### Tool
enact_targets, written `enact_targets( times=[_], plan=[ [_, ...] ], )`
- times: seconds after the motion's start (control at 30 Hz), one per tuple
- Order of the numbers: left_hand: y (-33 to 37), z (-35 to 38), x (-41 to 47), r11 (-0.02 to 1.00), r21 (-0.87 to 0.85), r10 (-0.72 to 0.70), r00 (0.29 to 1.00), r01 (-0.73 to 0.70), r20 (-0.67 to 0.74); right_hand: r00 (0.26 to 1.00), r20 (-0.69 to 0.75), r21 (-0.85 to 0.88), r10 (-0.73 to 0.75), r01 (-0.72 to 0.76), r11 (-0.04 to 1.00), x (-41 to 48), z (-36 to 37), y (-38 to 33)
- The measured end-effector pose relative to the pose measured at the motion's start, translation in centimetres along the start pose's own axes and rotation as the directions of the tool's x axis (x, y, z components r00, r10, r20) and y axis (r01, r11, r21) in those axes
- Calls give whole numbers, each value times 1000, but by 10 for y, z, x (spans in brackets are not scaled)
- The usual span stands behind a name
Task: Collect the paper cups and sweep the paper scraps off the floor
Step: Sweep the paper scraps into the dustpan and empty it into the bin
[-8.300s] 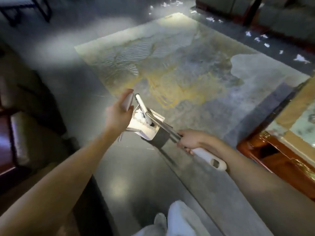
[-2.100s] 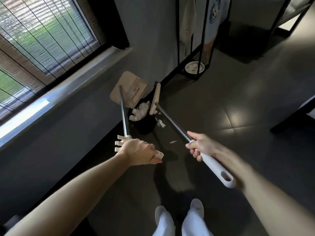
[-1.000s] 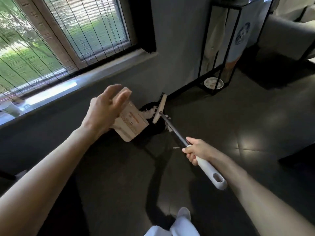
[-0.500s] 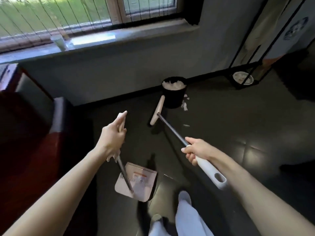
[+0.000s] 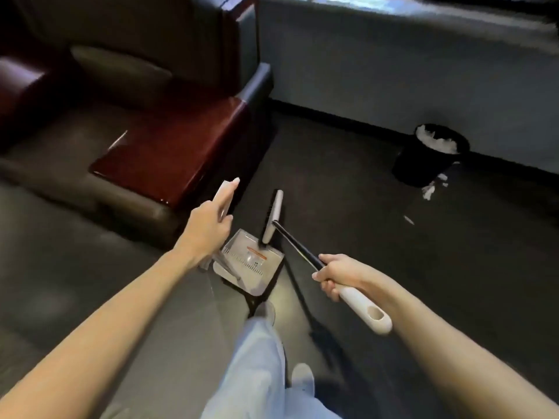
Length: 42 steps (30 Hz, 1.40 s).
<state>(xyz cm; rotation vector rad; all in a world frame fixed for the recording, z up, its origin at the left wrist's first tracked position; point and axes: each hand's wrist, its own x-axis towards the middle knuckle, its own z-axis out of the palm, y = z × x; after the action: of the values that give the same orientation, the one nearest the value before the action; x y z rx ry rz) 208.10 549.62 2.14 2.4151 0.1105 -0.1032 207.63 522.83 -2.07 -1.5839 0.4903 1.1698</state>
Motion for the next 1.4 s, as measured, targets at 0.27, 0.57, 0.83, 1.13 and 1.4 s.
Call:
enact_targets(
  times=[0.27, 0.57, 0.83, 1.13, 1.4],
  plan=[
    [-96, -56, -190, 957, -23, -286, 930, 289, -229, 962, 239, -417, 133, -22, 909, -20, 150, 27],
    [-254, -149, -392, 851, -191, -525, 777, 490, -348, 922, 337, -669, 189, 94, 737, -14, 394, 15],
    [-382, -251, -457, 802, -231, -591, 676, 550, -441, 899, 424, -684, 107, 241, 689, 7, 586, -3],
    [-555, -392, -415, 733, -352, -668, 516, 582, -536, 909, 403, -798, 110, 290, 529, 115, 764, -107],
    [-705, -577, -333, 643, -315, -677, 325, 698, -660, 912, 400, -916, 91, 394, 77, 230, 913, -268]
  ],
)
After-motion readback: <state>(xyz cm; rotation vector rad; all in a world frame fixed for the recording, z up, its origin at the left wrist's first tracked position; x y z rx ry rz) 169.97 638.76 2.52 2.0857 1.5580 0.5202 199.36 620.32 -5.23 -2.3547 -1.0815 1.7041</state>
